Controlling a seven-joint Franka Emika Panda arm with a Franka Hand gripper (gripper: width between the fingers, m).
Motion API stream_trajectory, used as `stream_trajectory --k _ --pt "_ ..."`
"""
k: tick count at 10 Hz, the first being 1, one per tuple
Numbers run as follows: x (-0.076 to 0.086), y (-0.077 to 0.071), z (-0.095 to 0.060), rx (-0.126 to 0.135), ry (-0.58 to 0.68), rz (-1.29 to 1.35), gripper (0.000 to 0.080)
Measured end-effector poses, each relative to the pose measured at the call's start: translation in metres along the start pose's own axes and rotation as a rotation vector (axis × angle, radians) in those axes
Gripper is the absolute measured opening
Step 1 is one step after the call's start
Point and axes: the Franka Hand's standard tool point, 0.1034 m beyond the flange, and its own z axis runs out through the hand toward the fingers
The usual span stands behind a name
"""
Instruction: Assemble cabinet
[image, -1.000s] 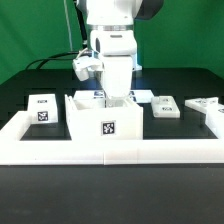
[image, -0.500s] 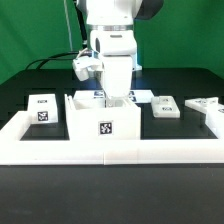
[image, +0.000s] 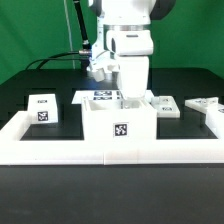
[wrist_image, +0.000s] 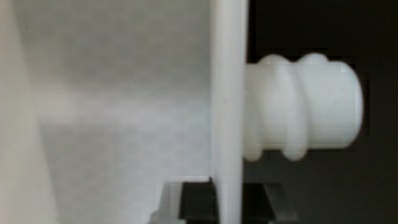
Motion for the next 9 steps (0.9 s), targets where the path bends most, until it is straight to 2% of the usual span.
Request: stream_trajectory --k 2,3,5,7,9 --pt "0.028 0.023 0.0 -0.027 0.011 0.018 0.0034" --pt "0.037 0.027 0.0 -0.029 0.012 0.039 0.0034" --pt "0.053 0.039 -0.002 -0.015 0.003 0.053 0.0034" --pt "0.067 0.043 -0.004 -0.002 -0.005 0.081 0.0034" --pt "0.082 0.045 -0.001 0.0 -0.004 0.1 0.0034"
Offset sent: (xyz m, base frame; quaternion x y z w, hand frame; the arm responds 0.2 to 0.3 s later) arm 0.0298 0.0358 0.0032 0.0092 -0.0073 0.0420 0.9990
